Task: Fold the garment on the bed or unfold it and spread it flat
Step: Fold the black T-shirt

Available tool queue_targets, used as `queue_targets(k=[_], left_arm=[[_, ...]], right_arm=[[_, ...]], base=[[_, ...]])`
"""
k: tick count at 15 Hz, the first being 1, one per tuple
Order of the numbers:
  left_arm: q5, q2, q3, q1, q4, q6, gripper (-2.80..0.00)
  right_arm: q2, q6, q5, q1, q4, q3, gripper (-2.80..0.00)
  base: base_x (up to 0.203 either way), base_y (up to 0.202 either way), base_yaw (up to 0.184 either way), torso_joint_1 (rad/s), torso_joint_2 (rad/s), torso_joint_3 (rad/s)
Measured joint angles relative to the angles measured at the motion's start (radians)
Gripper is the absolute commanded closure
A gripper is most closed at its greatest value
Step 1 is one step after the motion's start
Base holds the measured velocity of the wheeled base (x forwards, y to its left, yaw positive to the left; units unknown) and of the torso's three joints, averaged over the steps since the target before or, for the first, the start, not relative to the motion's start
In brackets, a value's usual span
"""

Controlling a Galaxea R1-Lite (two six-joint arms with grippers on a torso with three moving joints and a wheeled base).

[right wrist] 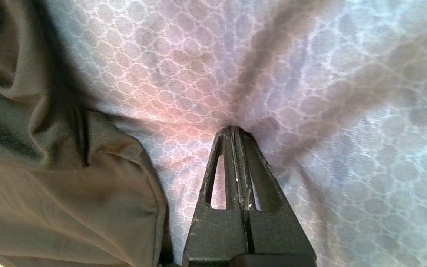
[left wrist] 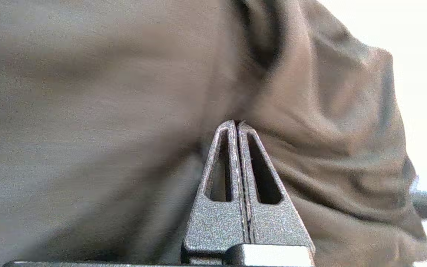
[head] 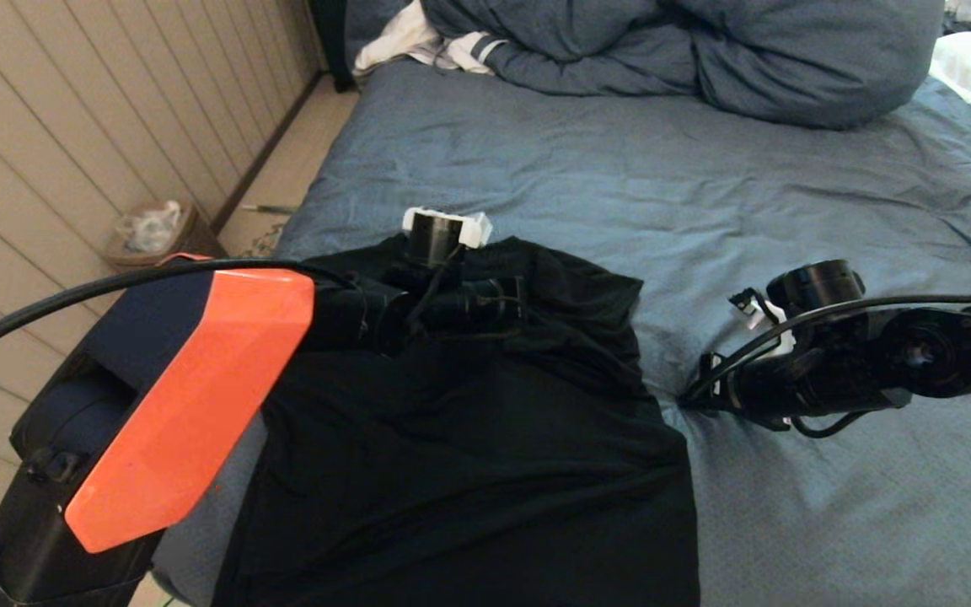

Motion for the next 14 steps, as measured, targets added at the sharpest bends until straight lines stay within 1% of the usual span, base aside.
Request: queue_targets(k=[2, 4, 7, 10, 12, 14], left_arm=[[0.0, -0.041, 0.034, -0.001, 0.0, -0.018, 0.0], [-0.002, -0.107, 0.09, -0.023, -0.007, -0.022, 0.0], [-0.002, -0.23, 0.181, -0.068, -0.007, -0.023, 0.0], [0.003, -0.36, 0.278, -0.082, 0.002, -0.023, 0.0], [0.016, -0.446, 0.376, -0.051, 0.002, -0.022, 0.0], [0.018, -0.519, 0.483, 0.039, -0.004, -0.024, 0.0]], right_arm=[[-0.013, 0.001, 0.0, -0.008, 0.001, 0.002, 0.0], [-0.035, 0.001, 0.003, -0.018, 0.003, 0.002, 0.0], [-0.085, 0.005, 0.007, -0.033, 0.009, 0.0, 0.0], [-0.146, 0.007, 0.014, -0.053, 0.006, -0.003, 0.0], [-0.188, 0.005, 0.016, -0.055, 0.008, -0.004, 0.0], [-0.219, 0.009, 0.013, -0.054, 0.016, -0.023, 0.0]], base=[[0.0, 0.0, 0.0, 0.0, 0.0, 0.0], [0.0, 0.0, 0.0, 0.0, 0.0, 0.0], [0.0, 0.0, 0.0, 0.0, 0.0, 0.0], [0.0, 0.0, 0.0, 0.0, 0.0, 0.0], [0.0, 0.0, 0.0, 0.0, 0.0, 0.0], [0.0, 0.0, 0.0, 0.0, 0.0, 0.0]])
